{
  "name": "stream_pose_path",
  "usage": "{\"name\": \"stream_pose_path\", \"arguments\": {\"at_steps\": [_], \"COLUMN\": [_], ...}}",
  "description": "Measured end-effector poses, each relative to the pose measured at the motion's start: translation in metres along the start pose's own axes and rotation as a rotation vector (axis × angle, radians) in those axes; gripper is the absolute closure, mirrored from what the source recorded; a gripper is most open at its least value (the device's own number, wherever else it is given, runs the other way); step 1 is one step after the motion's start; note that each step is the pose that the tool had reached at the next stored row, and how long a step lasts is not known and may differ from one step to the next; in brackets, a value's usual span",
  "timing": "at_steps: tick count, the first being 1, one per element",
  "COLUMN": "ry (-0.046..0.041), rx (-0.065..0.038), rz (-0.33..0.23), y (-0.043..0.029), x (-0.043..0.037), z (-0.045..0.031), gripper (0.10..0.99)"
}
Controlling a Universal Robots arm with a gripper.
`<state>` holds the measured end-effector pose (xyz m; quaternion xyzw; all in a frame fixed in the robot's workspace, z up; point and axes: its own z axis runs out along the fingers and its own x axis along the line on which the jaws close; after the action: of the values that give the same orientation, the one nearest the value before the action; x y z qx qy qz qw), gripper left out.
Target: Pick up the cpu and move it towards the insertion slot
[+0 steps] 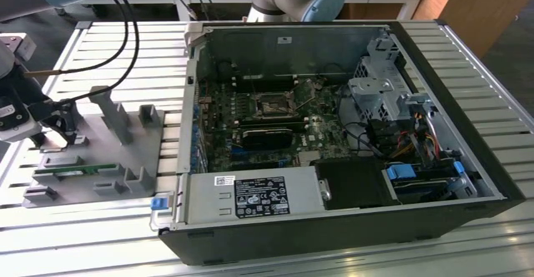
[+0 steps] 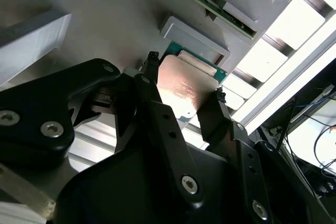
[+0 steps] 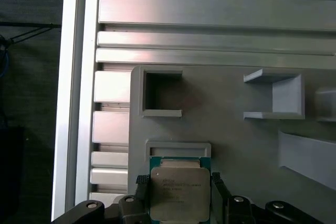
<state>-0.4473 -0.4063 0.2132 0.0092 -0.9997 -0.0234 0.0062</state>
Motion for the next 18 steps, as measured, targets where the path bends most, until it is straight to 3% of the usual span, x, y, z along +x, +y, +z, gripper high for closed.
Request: {"name": "stream_pose_path", "arguments": {"at_steps": [18], "ry": [0.0001], "rx": [0.0], "rz": [0.0], "y": [0.0002], "x": [0.0001], "z": [-0.0045], "gripper": [0.541]}}
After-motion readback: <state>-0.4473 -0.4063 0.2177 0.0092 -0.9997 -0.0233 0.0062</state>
